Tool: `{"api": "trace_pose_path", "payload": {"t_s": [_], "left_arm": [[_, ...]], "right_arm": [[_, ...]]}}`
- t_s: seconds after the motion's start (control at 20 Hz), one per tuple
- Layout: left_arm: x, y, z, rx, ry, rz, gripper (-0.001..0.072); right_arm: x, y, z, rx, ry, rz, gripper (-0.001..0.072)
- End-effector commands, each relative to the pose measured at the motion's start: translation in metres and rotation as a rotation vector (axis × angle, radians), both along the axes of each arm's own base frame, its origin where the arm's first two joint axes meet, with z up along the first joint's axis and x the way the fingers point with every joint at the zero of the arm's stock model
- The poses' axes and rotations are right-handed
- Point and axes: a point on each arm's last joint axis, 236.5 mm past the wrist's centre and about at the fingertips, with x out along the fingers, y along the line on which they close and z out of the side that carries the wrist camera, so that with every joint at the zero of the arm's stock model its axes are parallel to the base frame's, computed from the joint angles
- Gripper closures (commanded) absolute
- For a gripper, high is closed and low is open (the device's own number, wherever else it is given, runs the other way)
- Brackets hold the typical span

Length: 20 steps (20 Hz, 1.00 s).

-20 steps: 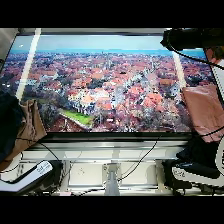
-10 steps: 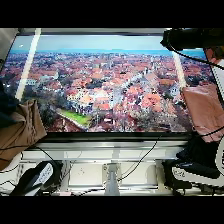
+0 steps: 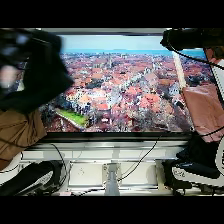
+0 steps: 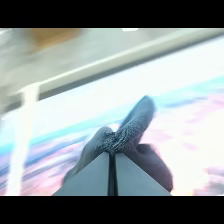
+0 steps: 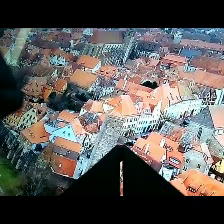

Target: Fold the clothes and pants, and hang the long-sleeved shirts on hangers.

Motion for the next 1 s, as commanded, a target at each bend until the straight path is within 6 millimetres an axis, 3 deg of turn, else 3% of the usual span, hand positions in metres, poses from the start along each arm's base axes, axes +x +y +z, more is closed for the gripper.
{"api": "trace_pose_path", "payload": {"t_s": [0.0, 0.1, 0.2, 0.3, 0.4, 0.5, 0.7, 0.75, 0.8, 0.85, 0.9, 0.95], "left_arm": [[-0.003, -0.125, -0.065, 0.063, 0.098, -0.241, 0.0672], [-0.011, -0.184, -0.117, 0.116, 0.167, -0.347, 0.0672], [-0.027, -0.245, -0.154, 0.143, 0.182, -0.471, 0.0672], [-0.053, -0.304, -0.175, 0.113, 0.165, -0.596, 0.0672], [-0.081, -0.350, -0.185, -0.001, 0.168, -0.670, 0.0672], [-0.109, -0.378, -0.200, -0.081, 0.219, -0.698, 0.0672], [-0.163, -0.412, -0.216, -0.092, 0.272, -0.774, 0.0670], [-0.172, -0.417, -0.215, -0.086, 0.270, -0.792, 0.0629], [-0.177, -0.419, -0.215, -0.071, 0.262, -0.804, 0.0445], [-0.177, -0.418, -0.215, -0.060, 0.260, -0.803, 0.0175], [-0.175, -0.412, -0.216, -0.039, 0.266, -0.785, -0.0008], [-0.169, -0.400, -0.216, -0.008, 0.278, -0.748, 0.0009]], "right_arm": [[-0.004, -0.001, 0.001, -0.006, 0.002, 0.000, 0.0675], [-0.005, -0.008, 0.010, -0.026, -0.029, -0.019, 0.0675], [-0.006, -0.018, 0.022, -0.050, -0.075, -0.045, 0.0675], [-0.008, -0.025, 0.034, -0.066, -0.118, -0.064, 0.0675], [-0.010, -0.029, 0.042, -0.074, -0.144, -0.075, 0.0675], [-0.010, -0.032, 0.044, -0.084, -0.150, -0.083, 0.0675], [-0.010, -0.032, 0.044, -0.085, -0.151, -0.083, 0.0675], [-0.010, -0.031, 0.044, -0.084, -0.150, -0.082, 0.0675], [-0.010, -0.031, 0.044, -0.084, -0.150, -0.082, 0.0675], [-0.010, -0.032, 0.043, -0.084, -0.149, -0.083, 0.0675], [-0.010, -0.031, 0.044, -0.083, -0.151, -0.082, 0.0675], [-0.010, -0.031, 0.044, -0.082, -0.152, -0.082, 0.0675]]}}
